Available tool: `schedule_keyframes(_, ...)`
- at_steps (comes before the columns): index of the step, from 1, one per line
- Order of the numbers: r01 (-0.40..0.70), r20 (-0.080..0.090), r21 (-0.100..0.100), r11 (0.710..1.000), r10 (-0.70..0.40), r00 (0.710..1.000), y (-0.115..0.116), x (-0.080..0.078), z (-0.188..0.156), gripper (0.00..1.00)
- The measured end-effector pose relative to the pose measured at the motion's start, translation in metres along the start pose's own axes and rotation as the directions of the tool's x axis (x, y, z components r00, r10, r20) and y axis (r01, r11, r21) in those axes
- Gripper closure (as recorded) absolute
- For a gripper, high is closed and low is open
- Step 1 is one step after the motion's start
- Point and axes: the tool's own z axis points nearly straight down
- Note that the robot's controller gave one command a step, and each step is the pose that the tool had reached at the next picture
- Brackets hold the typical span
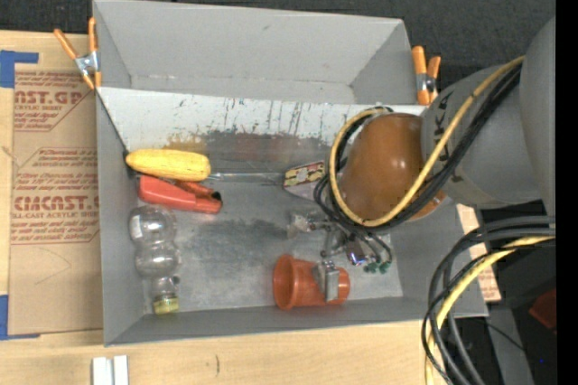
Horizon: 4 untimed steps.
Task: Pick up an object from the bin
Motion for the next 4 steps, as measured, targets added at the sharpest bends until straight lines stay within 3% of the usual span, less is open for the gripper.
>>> schedule_keyframes(1, 0.011, 0.018, 0.007, 1.0, -0.012, 1.0, 0.006, 0.003, 0.005, 0.0)
schedule_keyframes(2, -0.245, 0.011, 0.005, 0.969, 0.245, 0.969, 0.01, 0.003, 0.005, 1.0)
schedule_keyframes(3, -0.245, 0.012, 0.005, 0.97, 0.245, 0.969, 0.01, 0.003, 0.005, 1.0)
schedule_keyframes(4, -0.218, 0.014, 0.004, 0.976, 0.218, 0.976, 0.014, 0.0, -0.124, 1.0)
